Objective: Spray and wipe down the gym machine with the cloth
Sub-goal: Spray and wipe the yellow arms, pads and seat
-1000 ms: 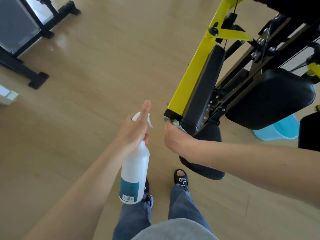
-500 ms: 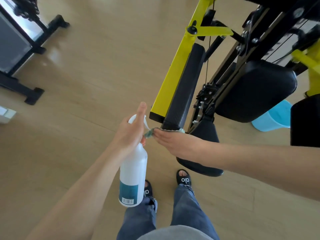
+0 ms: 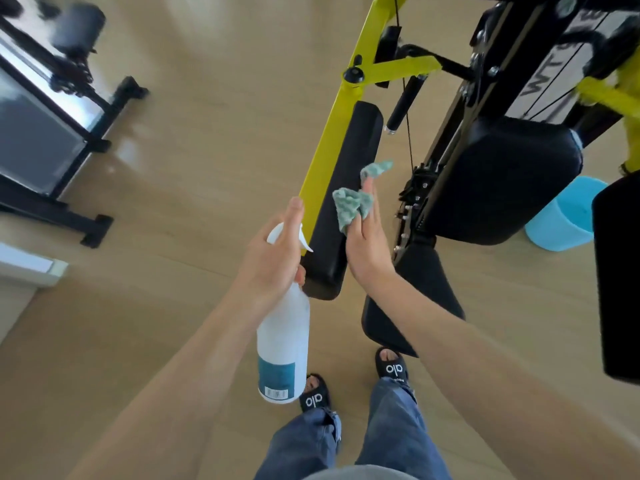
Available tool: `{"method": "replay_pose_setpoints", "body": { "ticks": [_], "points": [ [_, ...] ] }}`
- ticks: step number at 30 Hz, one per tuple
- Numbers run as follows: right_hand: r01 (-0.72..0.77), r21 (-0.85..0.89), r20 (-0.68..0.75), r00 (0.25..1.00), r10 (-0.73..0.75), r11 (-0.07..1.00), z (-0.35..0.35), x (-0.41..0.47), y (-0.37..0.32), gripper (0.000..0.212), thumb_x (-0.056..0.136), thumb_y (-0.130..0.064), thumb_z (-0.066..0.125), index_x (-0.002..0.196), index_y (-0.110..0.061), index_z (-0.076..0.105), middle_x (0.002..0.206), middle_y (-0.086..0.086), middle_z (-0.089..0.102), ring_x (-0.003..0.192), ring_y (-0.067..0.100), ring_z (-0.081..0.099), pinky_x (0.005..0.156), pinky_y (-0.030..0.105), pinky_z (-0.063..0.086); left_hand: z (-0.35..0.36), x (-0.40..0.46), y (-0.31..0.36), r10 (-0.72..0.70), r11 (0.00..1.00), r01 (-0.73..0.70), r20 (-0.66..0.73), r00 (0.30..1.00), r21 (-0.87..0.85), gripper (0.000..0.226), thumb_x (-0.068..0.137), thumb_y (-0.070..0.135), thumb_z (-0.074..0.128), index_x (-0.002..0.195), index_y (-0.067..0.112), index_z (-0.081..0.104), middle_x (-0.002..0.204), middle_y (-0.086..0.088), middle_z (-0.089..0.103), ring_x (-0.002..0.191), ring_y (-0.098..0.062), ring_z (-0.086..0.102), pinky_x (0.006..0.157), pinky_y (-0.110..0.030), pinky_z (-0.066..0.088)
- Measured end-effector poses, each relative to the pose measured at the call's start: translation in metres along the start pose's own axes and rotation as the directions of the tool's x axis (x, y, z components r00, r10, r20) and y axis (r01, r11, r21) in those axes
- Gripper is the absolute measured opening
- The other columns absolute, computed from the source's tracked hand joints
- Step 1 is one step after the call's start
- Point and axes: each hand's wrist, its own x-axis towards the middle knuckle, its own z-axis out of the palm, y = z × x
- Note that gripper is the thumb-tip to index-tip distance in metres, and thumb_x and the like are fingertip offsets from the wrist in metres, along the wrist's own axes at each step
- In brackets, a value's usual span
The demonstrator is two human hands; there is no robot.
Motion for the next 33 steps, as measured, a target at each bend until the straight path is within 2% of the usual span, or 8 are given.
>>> {"method": "replay_pose_setpoints", "body": {
  "ticks": [4,9,12,16,21,23,30,33],
  "points": [
    [-0.604,0.602,0.271,0.769,0.579,0.521,0.02,0.022,0.019,0.072,0.099,-0.072,0.025,0.143,-0.022,0.052,0.139,0.002,0.061,0.129,0.023,0.056,0.11,0.037,0.042,0.004,-0.003,0.008,0.021,0.996,-0.021,-0.003,1.0,0.092,0.06,0.098,0.075,0.038,0.075,0.022,0.048,0.058,-0.005,0.047,0.043,-0.013,0.046,0.055,-0.026,0.04],
    [-0.677,0.731,0.625,0.608,0.49,-0.092,0.056,-0.035,0.042,0.056,0.1,-0.044,0.038,0.117,-0.001,0.069,0.114,0.021,0.071,0.117,0.039,0.065,0.095,0.044,0.054,0.005,0.0,0.008,0.055,0.988,-0.056,0.005,0.998,0.146,0.065,0.098,0.076,0.036,0.075,0.018,0.054,0.058,0.001,0.048,0.044,-0.014,0.048,0.056,-0.026,0.043],
    [-0.592,0.751,0.654,0.603,0.458,-0.293,0.062,-0.055,0.03,0.048,0.098,-0.028,0.038,0.103,0.004,0.074,0.109,0.025,0.071,0.092,0.041,0.072,0.081,0.047,0.06,0.005,0.003,0.006,0.064,0.99,-0.063,-0.004,0.998,0.124,0.071,0.099,0.075,0.035,0.074,0.013,0.058,0.059,0.003,0.05,0.044,-0.015,0.05,0.063,-0.032,0.044],
    [-0.561,0.759,0.626,0.493,0.604,-0.329,0.058,-0.057,0.014,0.046,0.096,-0.021,0.035,0.123,0.0,0.065,0.116,0.026,0.07,0.099,0.041,0.07,0.102,0.048,0.05,0.005,0.003,0.006,0.026,0.997,-0.027,0.013,1.0,0.066,0.067,0.096,0.077,0.039,0.072,0.016,0.053,0.054,0.004,0.047,0.045,-0.018,0.047,0.065,-0.034,0.047],
    [-0.603,0.768,0.524,0.399,0.753,-0.215,0.045,-0.064,-0.009,0.039,0.101,-0.014,0.03,0.104,0.008,0.061,0.082,0.031,0.071,0.059,0.041,0.071,0.049,0.045,0.06,0.005,-0.004,0.008,0.061,0.99,-0.062,0.018,0.998,0.124,0.064,0.097,0.076,0.04,0.074,0.017,0.051,0.048,0.005,0.045,0.037,-0.01,0.043,0.046,-0.02,0.042],
    [-0.644,0.749,0.495,0.387,0.778,-0.156,0.04,-0.066,-0.017,0.037,0.101,-0.015,0.03,0.095,0.007,0.059,0.071,0.023,0.07,0.045,0.034,0.067,0.049,0.039,0.059,0.005,-0.008,0.009,0.094,0.983,-0.094,0.013,0.996,0.158,0.065,0.098,0.074,0.039,0.078,0.014,0.054,0.064,-0.001,0.05,0.035,-0.007,0.044,0.038,-0.014,0.039],
    [-0.771,0.636,0.515,0.448,0.731,0.024,0.007,-0.072,-0.037,0.041,0.104,-0.019,0.027,0.095,-0.005,0.065,0.066,0.011,0.071,0.048,0.024,0.067,0.052,0.03,0.059,0.012,-0.031,0.014,0.12,0.976,-0.115,-0.015,0.993,0.187,0.074,0.1,0.072,0.035,0.094,0.003,0.06,0.068,-0.01,0.06,0.048,-0.012,0.054,0.054,-0.027,0.039],
    [-0.8,0.594,0.557,0.488,0.672,0.088,-0.012,-0.08,-0.036,0.038,0.106,-0.02,0.029,0.101,-0.01,0.066,0.073,0.008,0.074,0.053,0.022,0.07,0.06,0.032,0.06,0.024,-0.045,0.02,0.138,0.977,-0.132,-0.024,0.99,0.166,0.067,0.101,0.069,0.039,0.097,0.006,0.061,0.074,-0.011,0.061,0.046,-0.01,0.054,0.045,-0.017,0.04]
  ]
}}
